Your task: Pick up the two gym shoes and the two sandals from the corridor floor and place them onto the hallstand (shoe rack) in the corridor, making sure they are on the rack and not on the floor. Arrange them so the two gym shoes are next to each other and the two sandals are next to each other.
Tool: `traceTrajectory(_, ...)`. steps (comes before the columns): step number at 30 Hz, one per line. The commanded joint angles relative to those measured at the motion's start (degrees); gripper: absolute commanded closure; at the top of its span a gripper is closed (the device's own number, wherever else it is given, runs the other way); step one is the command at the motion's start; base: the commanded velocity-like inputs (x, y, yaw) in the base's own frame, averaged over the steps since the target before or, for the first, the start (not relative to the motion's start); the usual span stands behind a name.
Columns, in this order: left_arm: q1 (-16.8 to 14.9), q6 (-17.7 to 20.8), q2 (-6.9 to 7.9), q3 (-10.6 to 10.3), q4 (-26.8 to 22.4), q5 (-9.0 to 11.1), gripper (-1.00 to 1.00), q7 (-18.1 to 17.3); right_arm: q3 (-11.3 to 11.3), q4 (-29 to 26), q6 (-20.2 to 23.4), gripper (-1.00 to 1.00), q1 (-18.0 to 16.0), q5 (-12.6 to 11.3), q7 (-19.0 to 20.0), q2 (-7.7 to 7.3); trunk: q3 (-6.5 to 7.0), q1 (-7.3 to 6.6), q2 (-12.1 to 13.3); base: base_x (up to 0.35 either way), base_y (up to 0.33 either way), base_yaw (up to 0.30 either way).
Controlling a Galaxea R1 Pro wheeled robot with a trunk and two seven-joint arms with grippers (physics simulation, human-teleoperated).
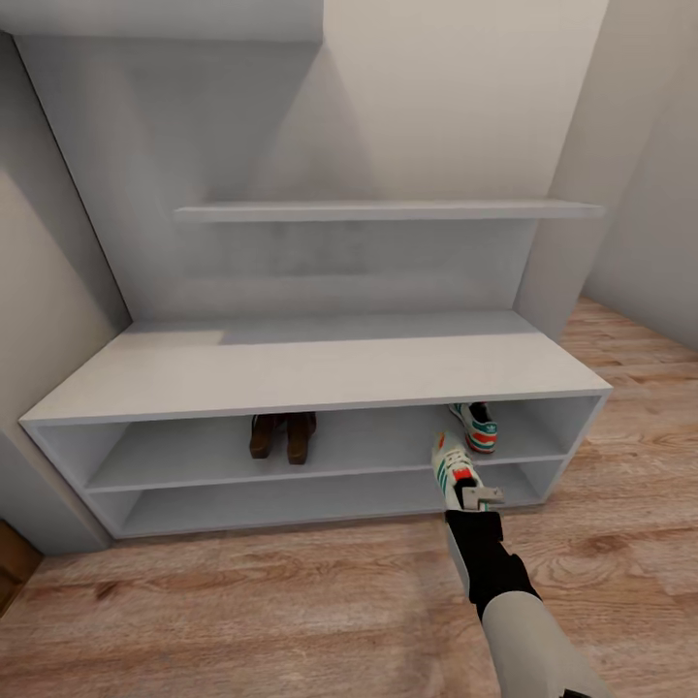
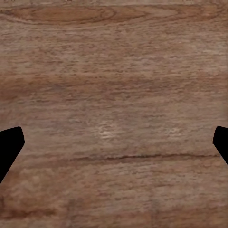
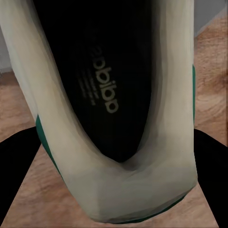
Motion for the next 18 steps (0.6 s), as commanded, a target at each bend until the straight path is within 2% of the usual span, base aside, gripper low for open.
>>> traceTrajectory(1, -0.03, 0.00, -0.02, 0.17, 0.06, 0.53, -1.00, -0.57, -0.21, -0.08, 0.31, 1.00, -0.04, 0.41, 0.07, 0.07, -0.05, 0.00, -0.02, 0.150, 0.000, 0.000)
traceTrajectory(5, -0.03, 0.00, -0.05, 0.17, 0.06, 0.53, -1.00, -0.57, -0.21, -0.09, 0.31, 1.00, -0.04, 0.41, 0.09, 0.07, -0.05, 0.00, -0.02, 0.238, 0.000, 0.000)
traceTrajectory(13, -0.03, 0.00, 0.00, 0.17, 0.06, 0.54, -1.00, -0.57, -0.22, -0.10, 0.31, 1.00, -0.02, 0.41, 0.07, 0.07, -0.05, 0.00, -0.02, 0.038, 0.000, 0.000)
traceTrajectory(18, -0.03, 0.00, -0.05, 0.17, 0.06, 0.54, -1.00, -0.57, -0.22, -0.10, 0.31, 1.00, -0.03, 0.41, 0.05, 0.07, -0.05, 0.00, -0.02, 0.210, 0.000, 0.000)
